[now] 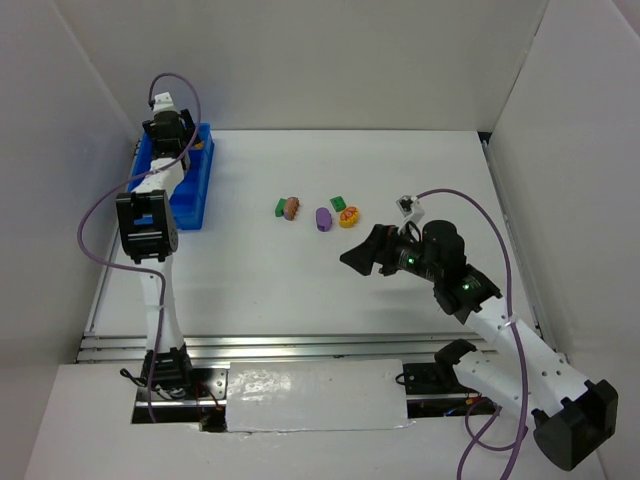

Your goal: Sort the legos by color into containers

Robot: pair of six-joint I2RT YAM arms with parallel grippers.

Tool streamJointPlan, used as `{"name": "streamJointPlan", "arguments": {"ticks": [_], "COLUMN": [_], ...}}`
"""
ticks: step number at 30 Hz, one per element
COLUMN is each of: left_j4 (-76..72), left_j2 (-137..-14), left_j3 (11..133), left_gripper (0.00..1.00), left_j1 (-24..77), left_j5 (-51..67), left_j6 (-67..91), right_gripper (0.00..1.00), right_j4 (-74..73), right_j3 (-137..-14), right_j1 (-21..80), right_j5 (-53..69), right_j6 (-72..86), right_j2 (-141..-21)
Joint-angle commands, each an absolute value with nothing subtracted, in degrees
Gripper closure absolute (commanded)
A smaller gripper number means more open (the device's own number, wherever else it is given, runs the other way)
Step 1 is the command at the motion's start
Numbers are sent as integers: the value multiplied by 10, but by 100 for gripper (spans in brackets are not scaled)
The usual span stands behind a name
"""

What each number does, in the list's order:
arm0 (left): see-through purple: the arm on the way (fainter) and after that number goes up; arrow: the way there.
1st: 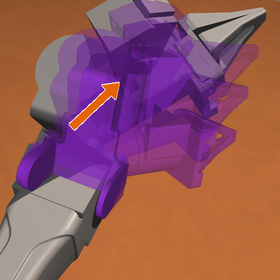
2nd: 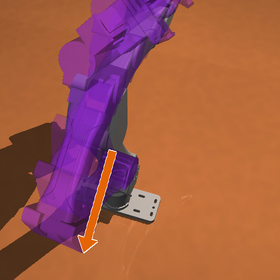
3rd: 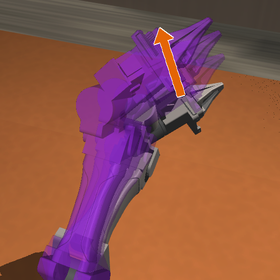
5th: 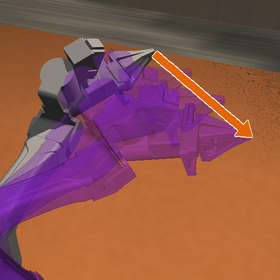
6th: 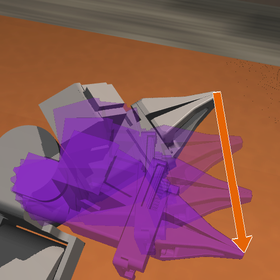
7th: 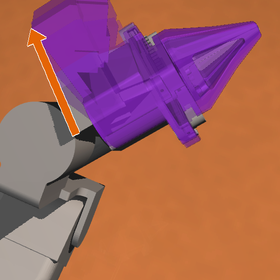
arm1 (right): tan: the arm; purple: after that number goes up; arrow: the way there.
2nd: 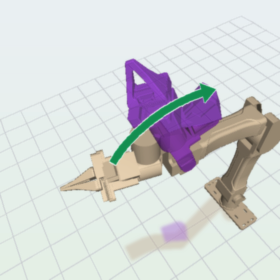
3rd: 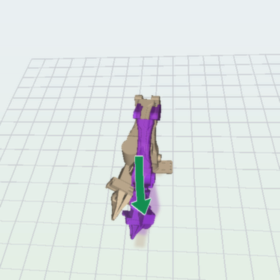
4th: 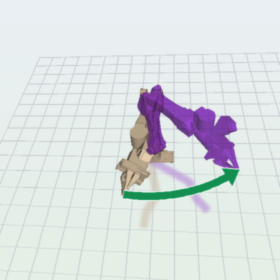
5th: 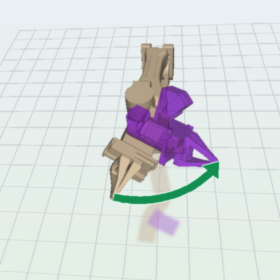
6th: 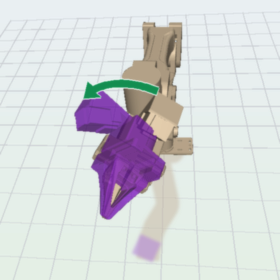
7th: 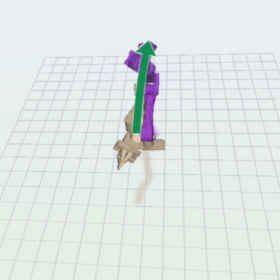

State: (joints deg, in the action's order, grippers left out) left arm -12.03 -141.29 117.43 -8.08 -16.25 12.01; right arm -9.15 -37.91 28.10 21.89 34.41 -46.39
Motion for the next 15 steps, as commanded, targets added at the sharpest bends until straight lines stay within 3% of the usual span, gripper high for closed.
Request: {"name": "streamJointPlan", "arguments": {"ticks": [1, 3, 10, 15], "left_j4": [-159, -174, -143, -67], "left_j2": [-1418, -1397, -1340, -1224], "left_j3": [1190, 1172, 1195, 1154], "left_gripper": [8, 0, 1, 0], "left_j1": [-89, -91, -105, -104], "left_j5": [-173, -172, -165, -164], "left_j6": [118, 124, 171, 254], "right_gripper": [0, 0, 0, 0], "right_j4": [-63, -63, -53, -76], "right_j3": [-391, -395, -396, -438], "right_j1": [278, 278, 278, 274], "right_j5": [230, 230, 226, 150], "right_j6": [332, 331, 330, 323], "right_j2": [-469, -473, -490, -559]}}
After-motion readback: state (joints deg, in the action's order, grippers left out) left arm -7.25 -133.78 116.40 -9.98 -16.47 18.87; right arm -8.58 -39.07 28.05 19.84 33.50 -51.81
